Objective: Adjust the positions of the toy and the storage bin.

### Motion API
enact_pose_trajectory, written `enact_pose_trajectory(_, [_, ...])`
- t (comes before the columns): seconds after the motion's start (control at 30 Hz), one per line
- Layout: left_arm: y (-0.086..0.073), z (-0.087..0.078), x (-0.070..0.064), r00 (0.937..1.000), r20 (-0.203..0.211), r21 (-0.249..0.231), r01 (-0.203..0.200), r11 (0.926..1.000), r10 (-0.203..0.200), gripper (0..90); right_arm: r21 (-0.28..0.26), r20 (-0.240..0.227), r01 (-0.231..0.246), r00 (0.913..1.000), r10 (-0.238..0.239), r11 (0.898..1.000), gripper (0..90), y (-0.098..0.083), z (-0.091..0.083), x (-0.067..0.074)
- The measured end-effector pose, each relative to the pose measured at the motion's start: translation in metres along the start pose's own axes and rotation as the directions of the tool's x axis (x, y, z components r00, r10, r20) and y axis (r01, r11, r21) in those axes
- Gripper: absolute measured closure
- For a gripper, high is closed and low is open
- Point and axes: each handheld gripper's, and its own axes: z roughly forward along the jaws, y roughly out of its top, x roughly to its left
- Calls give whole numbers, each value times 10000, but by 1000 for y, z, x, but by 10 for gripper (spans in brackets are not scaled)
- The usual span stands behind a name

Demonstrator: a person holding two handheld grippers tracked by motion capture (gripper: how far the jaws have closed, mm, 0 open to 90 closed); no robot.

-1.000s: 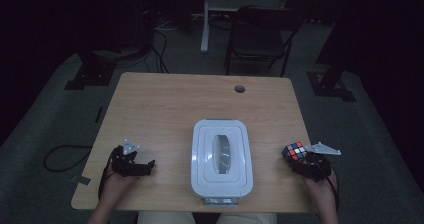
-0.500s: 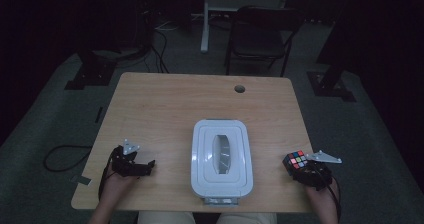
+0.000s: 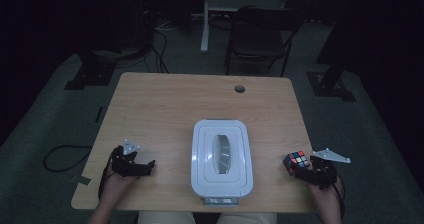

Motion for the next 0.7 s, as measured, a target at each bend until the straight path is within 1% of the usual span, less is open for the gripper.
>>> enact_pose_trajectory(0.03, [0,0,0,10000,0,0,0,10000,0,14,0,0,0,10000,0,10000,159,0,0,0])
enact_pose_trajectory(0.07, [0,0,0,10000,2,0,-2,10000,2,14,-118,71,-44,10000,45,9999,144,2,-1,0])
enact_pose_trajectory(0.1, [0,0,0,10000,4,0,2,10000,-2,14,-361,-40,-87,10000,85,9993,132,6,-4,0])
enact_pose_trajectory(0.13, [0,0,0,10000,4,0,1,10000,-1,14,-361,-40,-87,10000,85,9993,132,6,-4,0])
enact_pose_trajectory(0.2, [0,0,0,10000,3,-2,-4,10000,4,14,-552,-26,-33,10000,32,9985,131,11,-7,2])
enact_pose_trajectory(0.3, [0,0,0,10000,4,0,-3,10000,3,14,-855,-241,21,9997,-42,9963,119,17,-9,5])
enact_pose_trajectory(0.33, [0,0,0,10000,3,2,-4,10000,4,14,-921,-229,27,9997,-49,9957,119,19,-10,6])
enact_pose_trajectory(0.37, [0,0,0,10000,3,1,4,10000,-4,14,-1007,-113,131,9998,-143,9948,119,22,-10,9])
enact_pose_trajectory(0.43, [0,0,0,10000,5,-2,4,10000,-4,14,-1026,-3,230,9997,-232,9945,137,26,-10,12])
enact_pose_trajectory(0.47, [0,0,0,10000,3,0,-3,10000,3,14,-1059,-67,314,9995,-323,9939,137,29,-10,15])
enact_pose_trajectory(0.53, [0,0,0,10000,5,-1,2,10000,-2,14,-1065,-98,357,9993,-369,9937,138,31,-10,17])
enact_pose_trajectory(0.6, [0,0,0,10000,3,-2,-2,10000,2,14,-1218,-81,547,9984,-561,9910,134,37,-9,25])
enact_pose_trajectory(0.63, [0,0,0,10000,4,2,-3,10000,3,14,-1218,-81,547,9984,-561,9910,134,37,-9,25])
enact_pose_trajectory(0.67, [0,0,0,10000,2,1,-1,10000,1,14,-1294,-205,533,9982,-565,9902,132,39,-8,27])
enact_pose_trajectory(0.7, [0,0,0,10000,2,1,-1,10000,1,14,-1431,-211,471,9985,-506,9886,132,42,-6,32])
